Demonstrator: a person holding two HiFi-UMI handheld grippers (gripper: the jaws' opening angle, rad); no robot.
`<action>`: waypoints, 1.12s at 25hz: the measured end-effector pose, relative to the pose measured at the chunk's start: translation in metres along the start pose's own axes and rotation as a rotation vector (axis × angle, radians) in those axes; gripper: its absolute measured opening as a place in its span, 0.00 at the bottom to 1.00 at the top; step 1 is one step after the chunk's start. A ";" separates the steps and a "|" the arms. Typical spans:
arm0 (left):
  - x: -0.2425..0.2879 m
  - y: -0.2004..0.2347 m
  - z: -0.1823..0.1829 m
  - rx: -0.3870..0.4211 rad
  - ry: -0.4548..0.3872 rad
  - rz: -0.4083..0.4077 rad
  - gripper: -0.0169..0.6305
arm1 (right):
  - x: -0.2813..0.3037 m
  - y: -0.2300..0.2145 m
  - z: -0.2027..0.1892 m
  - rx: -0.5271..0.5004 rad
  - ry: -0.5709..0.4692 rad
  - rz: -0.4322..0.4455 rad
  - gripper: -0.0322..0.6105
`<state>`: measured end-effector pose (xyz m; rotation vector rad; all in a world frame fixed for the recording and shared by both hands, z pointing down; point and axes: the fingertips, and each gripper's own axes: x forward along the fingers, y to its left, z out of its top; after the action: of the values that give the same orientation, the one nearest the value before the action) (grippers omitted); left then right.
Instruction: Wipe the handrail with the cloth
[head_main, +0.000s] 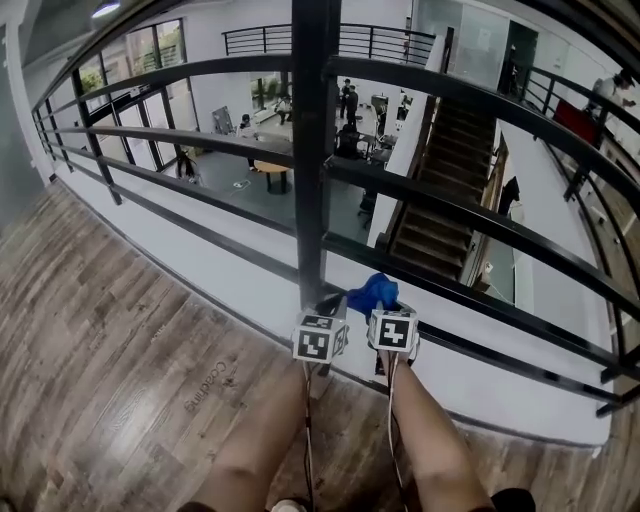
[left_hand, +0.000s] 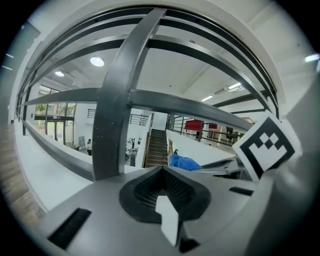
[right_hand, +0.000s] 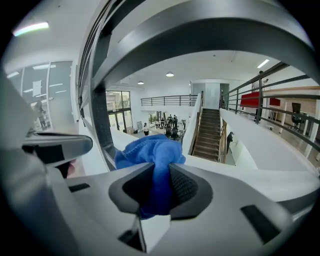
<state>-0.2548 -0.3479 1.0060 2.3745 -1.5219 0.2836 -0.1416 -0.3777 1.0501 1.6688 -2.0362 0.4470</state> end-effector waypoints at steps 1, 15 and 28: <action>0.002 -0.008 0.001 0.013 0.002 -0.009 0.03 | -0.004 -0.008 -0.003 0.000 0.003 -0.006 0.19; 0.040 -0.158 0.008 0.120 0.042 -0.166 0.03 | -0.072 -0.158 -0.047 0.059 0.029 -0.101 0.19; 0.079 -0.282 0.004 0.186 0.064 -0.265 0.03 | -0.130 -0.280 -0.087 0.134 -0.005 -0.143 0.19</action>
<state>0.0346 -0.3064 0.9858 2.6477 -1.1797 0.4506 0.1652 -0.2831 1.0407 1.8815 -1.9109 0.5403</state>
